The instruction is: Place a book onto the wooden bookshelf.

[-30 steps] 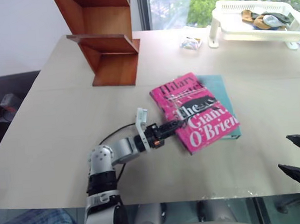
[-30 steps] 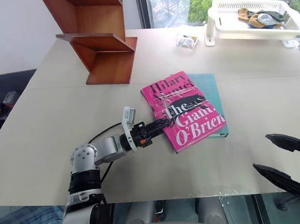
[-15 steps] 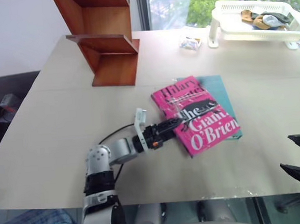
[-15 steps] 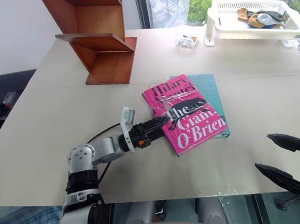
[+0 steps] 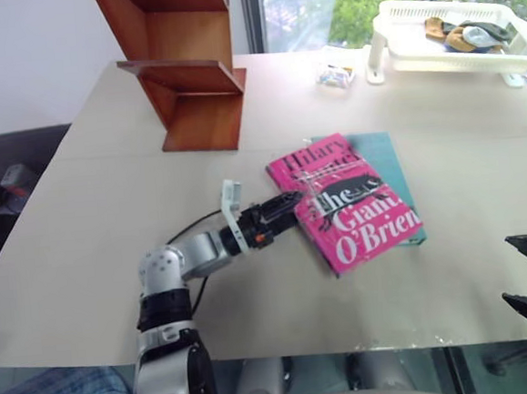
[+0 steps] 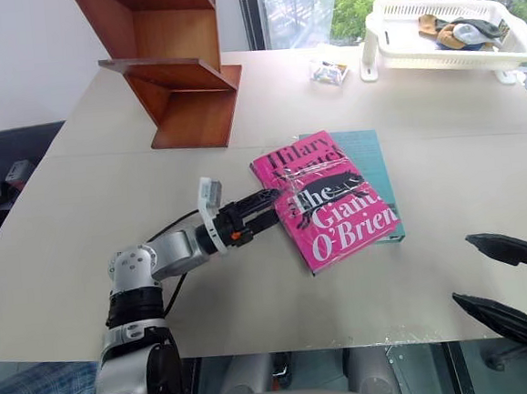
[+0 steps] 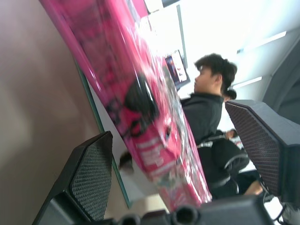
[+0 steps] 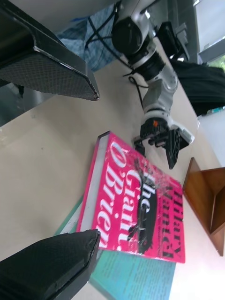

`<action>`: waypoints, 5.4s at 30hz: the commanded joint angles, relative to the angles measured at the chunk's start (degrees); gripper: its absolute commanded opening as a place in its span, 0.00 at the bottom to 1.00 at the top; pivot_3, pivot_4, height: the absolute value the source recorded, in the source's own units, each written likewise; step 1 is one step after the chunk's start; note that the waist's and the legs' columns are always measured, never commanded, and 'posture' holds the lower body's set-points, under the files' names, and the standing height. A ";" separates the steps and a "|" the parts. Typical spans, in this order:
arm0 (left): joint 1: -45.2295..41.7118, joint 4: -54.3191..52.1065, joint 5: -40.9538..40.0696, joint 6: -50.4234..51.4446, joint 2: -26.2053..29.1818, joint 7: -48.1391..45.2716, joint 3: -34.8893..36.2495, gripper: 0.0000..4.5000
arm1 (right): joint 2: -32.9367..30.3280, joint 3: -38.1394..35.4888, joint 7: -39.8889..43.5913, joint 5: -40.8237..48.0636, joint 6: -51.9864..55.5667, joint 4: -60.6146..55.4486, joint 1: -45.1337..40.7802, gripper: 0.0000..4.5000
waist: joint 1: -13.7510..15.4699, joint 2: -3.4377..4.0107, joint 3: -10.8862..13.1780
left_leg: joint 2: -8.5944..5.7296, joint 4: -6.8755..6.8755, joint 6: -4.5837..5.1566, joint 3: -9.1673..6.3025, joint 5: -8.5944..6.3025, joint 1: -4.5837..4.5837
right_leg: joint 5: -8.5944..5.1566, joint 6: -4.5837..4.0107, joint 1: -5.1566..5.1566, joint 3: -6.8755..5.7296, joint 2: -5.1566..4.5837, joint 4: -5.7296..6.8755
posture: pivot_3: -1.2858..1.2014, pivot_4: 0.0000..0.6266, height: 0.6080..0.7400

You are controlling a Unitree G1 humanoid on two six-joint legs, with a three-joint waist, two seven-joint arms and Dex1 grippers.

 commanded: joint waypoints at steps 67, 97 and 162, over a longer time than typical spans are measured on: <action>-45.27 11.14 85.67 -103.45 38.14 -29.51 -27.90 0.03 | -5.77 8.80 3.97 -2.39 2.70 22.33 -28.20 1.00 | -0.30 -0.53 0.50 | 0.04 0.00 -0.02 0.31 0.03 0.00 | -0.01 0.09 -0.17 0.16 0.24 0.15 | 0.52 0.24 1.00; -57.46 24.74 99.38 -90.63 40.49 -47.01 -37.17 0.03 | -5.41 14.65 6.80 -7.65 1.37 27.37 -34.69 1.00 | -0.27 -0.51 0.51 | 0.10 0.46 -0.25 0.38 0.18 -0.86 | -0.01 0.10 -1.10 0.27 0.44 0.50 | 0.52 0.24 1.00; 18.57 -27.10 50.95 -43.78 26.90 -39.23 -8.69 0.98 | -3.68 20.95 11.25 -32.79 -24.76 54.50 -30.41 1.00 | -1.53 -0.03 0.17 | 0.40 0.85 -0.04 0.63 0.03 0.57 | -0.01 0.06 -0.04 0.78 0.40 1.18 | 0.52 0.24 1.00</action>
